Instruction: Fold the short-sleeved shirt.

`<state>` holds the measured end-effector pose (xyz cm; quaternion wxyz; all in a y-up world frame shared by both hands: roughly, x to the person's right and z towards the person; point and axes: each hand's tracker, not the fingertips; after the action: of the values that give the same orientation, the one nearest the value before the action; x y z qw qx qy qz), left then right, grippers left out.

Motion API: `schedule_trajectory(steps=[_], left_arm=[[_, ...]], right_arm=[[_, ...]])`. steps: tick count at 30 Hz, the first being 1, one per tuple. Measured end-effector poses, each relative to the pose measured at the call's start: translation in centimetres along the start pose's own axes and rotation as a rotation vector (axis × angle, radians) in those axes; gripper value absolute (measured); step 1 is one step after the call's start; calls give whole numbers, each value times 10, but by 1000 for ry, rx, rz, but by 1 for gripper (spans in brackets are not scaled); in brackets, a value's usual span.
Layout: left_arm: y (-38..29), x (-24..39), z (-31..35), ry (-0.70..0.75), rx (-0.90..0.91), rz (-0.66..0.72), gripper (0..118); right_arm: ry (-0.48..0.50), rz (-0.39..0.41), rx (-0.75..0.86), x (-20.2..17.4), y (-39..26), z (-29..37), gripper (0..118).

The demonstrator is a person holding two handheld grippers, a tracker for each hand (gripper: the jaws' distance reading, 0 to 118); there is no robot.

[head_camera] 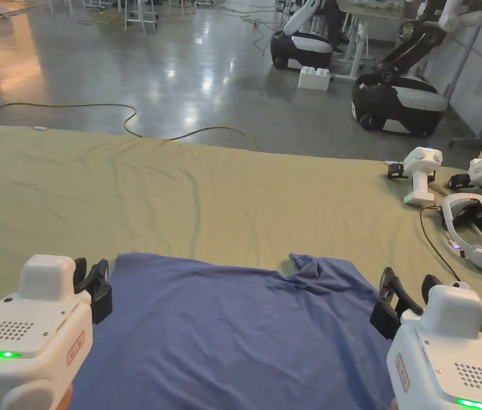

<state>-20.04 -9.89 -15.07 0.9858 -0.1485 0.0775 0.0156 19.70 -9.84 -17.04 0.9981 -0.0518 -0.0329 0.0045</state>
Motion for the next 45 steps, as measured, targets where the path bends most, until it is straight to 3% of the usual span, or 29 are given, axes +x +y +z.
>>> schedule_trajectory(steps=[2,5,11,14,27,28,32,33,38,41,42,44,45], left_arm=[[4,6,-2,5,24,-34,12],[9,9,-3,12,57,-60,2],[14,-4,-8,11,48,-34,0],[11,-18,-6,-2,-43,20,0],[-93,-98,2,-98,-744,67,0],[-101,-99,0,-77,-782,66,3],[-124,-104,-8,-48,-865,123,54],[-127,-104,-9,-32,-877,134,56],[-155,-100,-22,44,-1019,74,56],[-152,-88,-12,64,-940,47,54],[-151,-84,-11,74,-940,24,49],[-152,-73,-11,42,-937,-38,24],[-158,-78,-15,5,-931,-48,18]], right_arm=[[-12,7,35,-8,6,-1,13],[14,11,69,-12,13,-2,0],[52,56,53,-17,15,-7,0],[62,82,46,-18,14,-5,0],[136,136,-110,-20,-19,-7,0],[140,137,-127,-20,-22,-7,0],[148,149,-166,-19,-33,-5,0],[149,152,-175,-18,-35,-5,0],[144,170,-218,-11,-47,-2,0],[137,171,-245,-4,-54,-1,0],[136,175,-255,-1,-56,0,0],[122,177,-271,5,-59,1,0],[116,170,-279,8,-60,2,0]])
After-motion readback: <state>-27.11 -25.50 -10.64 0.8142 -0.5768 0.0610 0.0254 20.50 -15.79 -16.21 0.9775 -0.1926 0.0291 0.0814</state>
